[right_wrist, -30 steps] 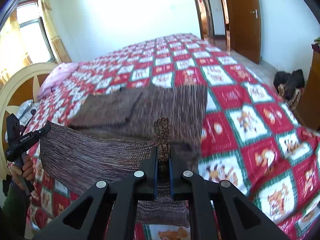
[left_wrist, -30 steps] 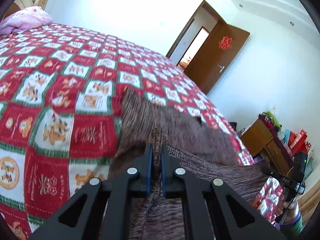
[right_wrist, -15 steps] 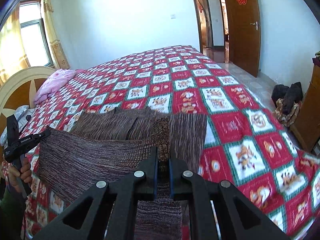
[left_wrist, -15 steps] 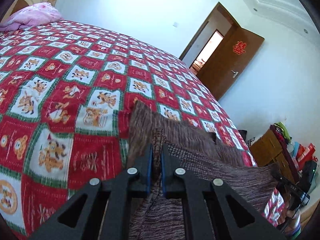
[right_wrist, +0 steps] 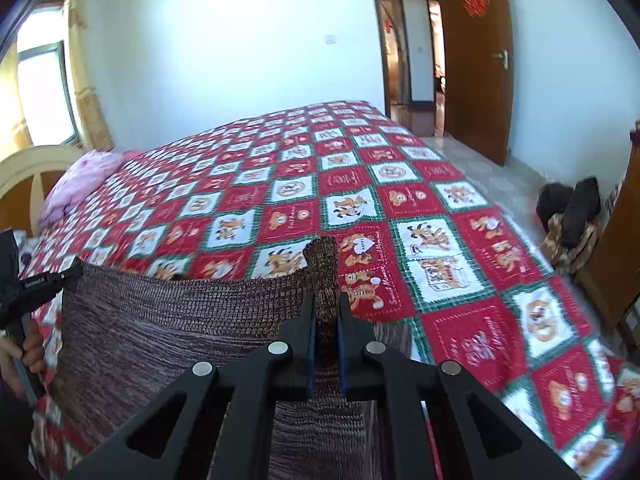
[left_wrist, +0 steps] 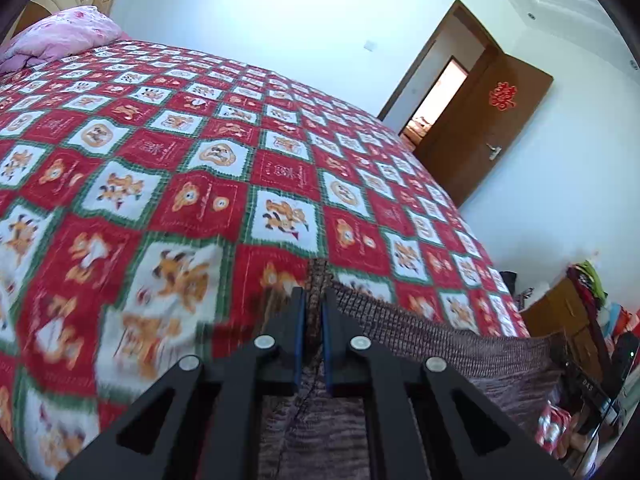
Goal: Fold small clothes
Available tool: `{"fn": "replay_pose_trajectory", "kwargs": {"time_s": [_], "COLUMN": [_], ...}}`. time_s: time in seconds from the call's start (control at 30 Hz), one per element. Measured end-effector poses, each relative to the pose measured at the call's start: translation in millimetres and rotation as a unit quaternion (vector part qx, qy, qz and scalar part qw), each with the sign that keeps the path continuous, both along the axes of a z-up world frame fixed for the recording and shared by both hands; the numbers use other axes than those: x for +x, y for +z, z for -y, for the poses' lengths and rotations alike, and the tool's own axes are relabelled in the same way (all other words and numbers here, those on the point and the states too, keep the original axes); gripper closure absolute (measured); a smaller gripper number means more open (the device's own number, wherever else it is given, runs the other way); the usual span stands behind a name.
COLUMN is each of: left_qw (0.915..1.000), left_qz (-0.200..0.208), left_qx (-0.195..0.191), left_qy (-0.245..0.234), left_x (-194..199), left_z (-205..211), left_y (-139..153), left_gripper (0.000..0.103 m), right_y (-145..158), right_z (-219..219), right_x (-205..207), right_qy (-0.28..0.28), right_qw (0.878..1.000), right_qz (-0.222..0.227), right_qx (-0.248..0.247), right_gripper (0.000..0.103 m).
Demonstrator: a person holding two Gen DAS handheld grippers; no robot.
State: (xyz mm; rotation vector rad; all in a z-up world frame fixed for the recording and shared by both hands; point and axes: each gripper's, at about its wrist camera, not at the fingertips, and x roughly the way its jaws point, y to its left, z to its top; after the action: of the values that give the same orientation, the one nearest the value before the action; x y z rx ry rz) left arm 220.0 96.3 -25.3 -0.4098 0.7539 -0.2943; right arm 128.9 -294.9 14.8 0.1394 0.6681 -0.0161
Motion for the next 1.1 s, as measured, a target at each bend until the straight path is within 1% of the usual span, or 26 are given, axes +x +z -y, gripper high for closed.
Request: {"fn": "replay_pose_trajectory", "kwargs": {"time_s": [0.07,0.1,0.2,0.23,0.27,0.3,0.37,0.47,0.53,0.6,0.63,0.7,0.73,0.77,0.8,0.83,0.87,0.9,0.93,1.0,1.03,1.1], "left_qw": [0.9998,0.9996,0.9982,0.9976,0.9974,0.9975,0.9977,0.9975,0.9972,0.9971,0.9972,0.998,0.9983,0.9983,0.9974,0.9948,0.9921,0.9894,0.9864,0.9845,0.9838,0.9813], "left_qz": [-0.006,-0.013,-0.044,-0.055,-0.061,-0.059,-0.054,-0.058,-0.06,-0.062,-0.059,-0.046,-0.038,-0.028,-0.021,-0.011,-0.003,0.004,0.008,0.003,0.0,-0.012], "left_qx": [0.013,0.013,0.016,0.013,0.001,-0.008,-0.01,-0.015,-0.016,-0.003,0.009,0.025,0.036,0.051,0.066,0.091,0.108,0.122,0.133,0.137,0.139,0.16], "left_qy": [0.015,0.019,0.038,0.04,0.039,0.039,0.039,0.038,0.043,0.043,0.044,0.035,0.024,0.004,-0.016,-0.045,-0.063,-0.079,-0.096,-0.109,-0.113,-0.106], "left_x": [13.8,19.0,29.9,31.3,31.7,31.0,29.6,29.3,29.0,29.8,25.3,17.5,10.0,1.1,-6.8,-18.6,-26.8,-33.9,-42.8,-51.8,-54.0,-57.4], "left_z": [3.4,3.1,0.4,-1.0,-3.5,-5.9,-7.7,-8.7,-10.0,-6.1,-3.8,3.1,8.5,16.1,23.3,34.8,42.7,50.2,59.0,67.1,70.4,77.2], "left_y": [-9.6,-15.8,-42.1,-50.0,-54.7,-54.6,-53.4,-55.1,-54.4,-49.7,-42.3,-28.4,-20.2,-11.5,-5.3,1.6,4.5,5.7,4.4,-3.5,-8.2,-21.3], "left_gripper": [0.098,0.098,0.098,0.098,0.098,0.098,0.098,0.098,0.098,0.098,0.098,0.097,0.094,0.093,0.091,0.088,0.086,0.079,0.067,0.053,0.053,0.053], "right_y": [-13.9,-21.9,-48.7,-57.2,-65.5,-69.6,-70.5,-78.1,-80.5,-83.4,-84.6,-82.9,-77.4,-67.1,-53.8,-39.5,-25.6,-19.6,-17.5,-21.0,-27.0,-38.5], "right_z": [4.0,6.6,12.5,12.6,13.3,15.6,18.4,15.6,13.0,14.0,16.4,26.7,32.2,35.4,37.3,39.4,41.5,40.7,38.4,25.0,13.7,-5.4], "right_x": [15.2,21.4,37.1,40.6,44.7,47.9,50.6,59.6,63.5,69.2,72.4,77.2,74.9,66.2,52.6,36.8,18.8,7.7,0.3,-20.4,-30.1,-42.2], "right_qy": [-0.011,-0.016,-0.023,-0.022,-0.022,-0.022,-0.028,-0.044,-0.052,-0.056,-0.057,-0.053,-0.048,-0.053,-0.066,-0.078,-0.086,-0.086,-0.081,-0.056,-0.033,-0.004], "right_qw": [1.0,1.0,1.0,1.0,0.999,0.999,0.999,0.996,0.995,0.993,0.993,0.993,0.994,0.996,0.997,0.997,0.996,0.996,0.997,0.998,0.998,0.998], "right_qz": [0.001,-0.001,-0.011,-0.017,-0.028,-0.035,-0.04,-0.068,-0.075,-0.088,-0.094,-0.102,-0.098,-0.077,-0.045,-0.012,0.009,0.008,0.0,-0.028,-0.045,-0.067], "right_qx": [-0.002,-0.001,0.003,-0.006,-0.007,0.002,0.003,-0.022,-0.04,-0.047,-0.044,-0.015,0.003,0.007,0.003,0.0,0.006,0.012,0.016,0.022,0.021,0.015], "right_gripper": [0.095,0.095,0.095,0.095,0.095,0.095,0.095,0.095,0.095,0.093,0.092,0.09,0.09,0.09,0.09,0.09,0.09,0.09,0.09,0.09,0.09,0.09]}}
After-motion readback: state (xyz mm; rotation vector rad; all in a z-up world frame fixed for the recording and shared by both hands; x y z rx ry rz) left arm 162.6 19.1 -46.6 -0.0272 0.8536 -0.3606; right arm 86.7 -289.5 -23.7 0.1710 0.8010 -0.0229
